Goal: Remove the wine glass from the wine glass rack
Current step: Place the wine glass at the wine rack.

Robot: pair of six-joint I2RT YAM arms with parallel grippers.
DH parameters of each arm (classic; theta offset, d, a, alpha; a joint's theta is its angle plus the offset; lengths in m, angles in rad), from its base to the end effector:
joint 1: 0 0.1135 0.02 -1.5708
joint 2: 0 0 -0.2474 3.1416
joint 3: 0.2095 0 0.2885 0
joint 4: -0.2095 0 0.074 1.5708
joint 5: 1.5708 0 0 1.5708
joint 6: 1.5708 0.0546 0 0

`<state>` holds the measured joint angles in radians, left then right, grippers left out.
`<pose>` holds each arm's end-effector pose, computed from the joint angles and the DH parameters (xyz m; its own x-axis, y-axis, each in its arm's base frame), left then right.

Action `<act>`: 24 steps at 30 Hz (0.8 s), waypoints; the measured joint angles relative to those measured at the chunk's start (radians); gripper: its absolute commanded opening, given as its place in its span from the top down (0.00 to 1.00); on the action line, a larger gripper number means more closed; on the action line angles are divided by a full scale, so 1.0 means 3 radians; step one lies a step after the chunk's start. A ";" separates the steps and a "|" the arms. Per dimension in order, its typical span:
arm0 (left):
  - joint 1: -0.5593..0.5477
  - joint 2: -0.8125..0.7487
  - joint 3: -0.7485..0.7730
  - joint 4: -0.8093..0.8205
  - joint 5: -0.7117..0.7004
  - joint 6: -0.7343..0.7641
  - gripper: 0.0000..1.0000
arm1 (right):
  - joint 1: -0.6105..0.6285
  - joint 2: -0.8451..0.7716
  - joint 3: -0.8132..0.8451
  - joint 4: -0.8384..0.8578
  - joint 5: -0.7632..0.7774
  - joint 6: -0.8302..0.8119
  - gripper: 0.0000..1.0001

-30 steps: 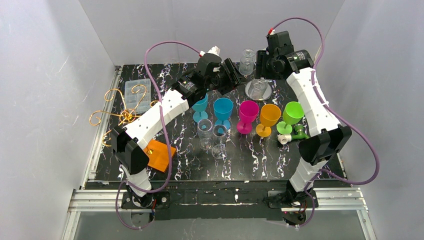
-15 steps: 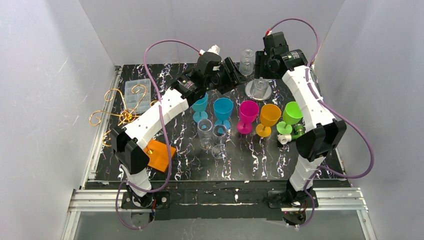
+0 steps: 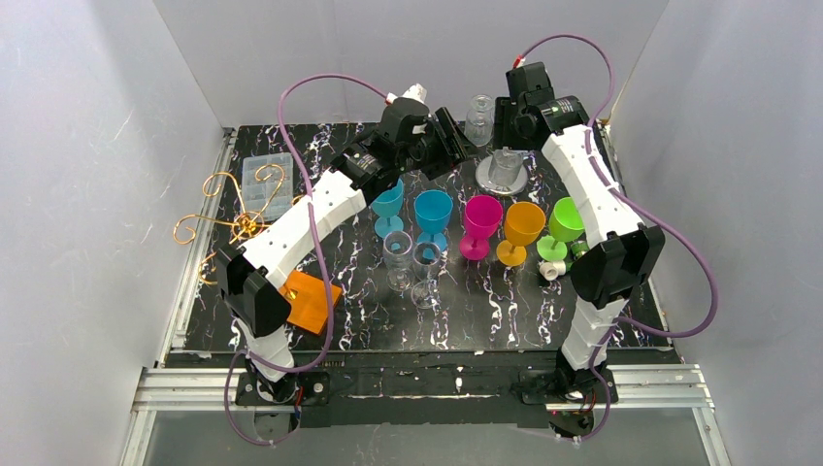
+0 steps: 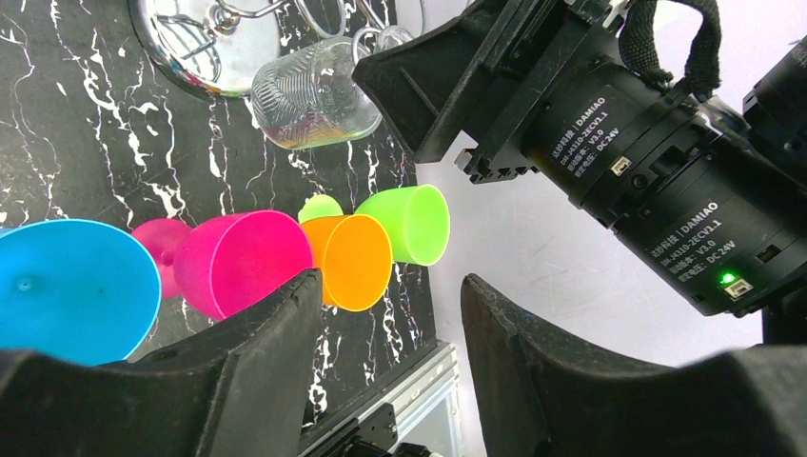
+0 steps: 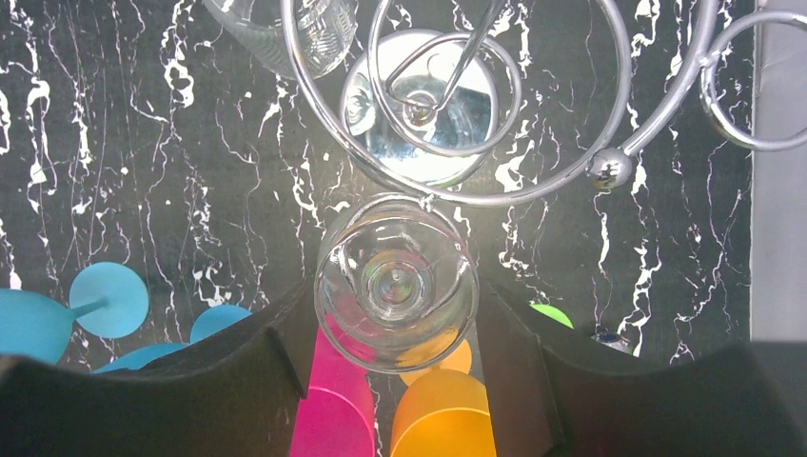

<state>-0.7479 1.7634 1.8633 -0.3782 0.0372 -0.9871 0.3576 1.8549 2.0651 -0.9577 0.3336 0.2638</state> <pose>0.3401 -0.3183 0.4089 -0.7000 -0.4880 -0.5214 0.2210 0.5462 -0.8080 0.4230 0.1390 0.3832 -0.6423 0.0230 -0.7661 0.0639 0.9977 -0.0237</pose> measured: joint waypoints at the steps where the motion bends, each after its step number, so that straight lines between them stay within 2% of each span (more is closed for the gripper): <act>1: 0.0000 0.0006 0.0011 0.0000 0.0001 0.0000 0.46 | -0.0001 0.0000 0.0000 0.0014 0.0011 0.0003 0.58; 10: 0.0003 0.0181 0.0108 0.0008 0.0045 -0.0037 0.46 | -0.0029 0.0088 0.0004 0.0123 0.0037 0.0009 0.55; 14: 0.0003 0.0214 0.0132 0.0000 0.0074 -0.0066 0.46 | -0.0042 0.0156 0.0004 0.0178 0.0032 0.0022 0.51; 18: 0.0004 0.0219 0.0211 0.0000 0.0103 -0.0123 0.46 | -0.0057 0.0167 0.0004 0.0238 -0.0006 0.0062 0.40; 19: 0.0004 0.0219 0.0219 0.0000 0.0104 -0.0130 0.46 | -0.0061 0.0167 0.0004 0.0240 -0.0014 0.0071 0.32; 21: 0.0009 0.0244 0.0318 -0.0010 0.0123 -0.0219 0.46 | -0.0081 0.0167 0.0004 0.0243 -0.0071 0.0097 0.24; 24: 0.0013 0.0366 0.0478 -0.0013 0.0126 -0.0300 0.47 | -0.0093 0.0167 0.0004 0.0271 -0.0107 0.0131 0.15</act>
<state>-0.7441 1.8732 2.0068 -0.3820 0.0750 -1.0771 0.3298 1.9049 2.0663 -0.8764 0.3016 0.3031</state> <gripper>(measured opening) 0.542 0.774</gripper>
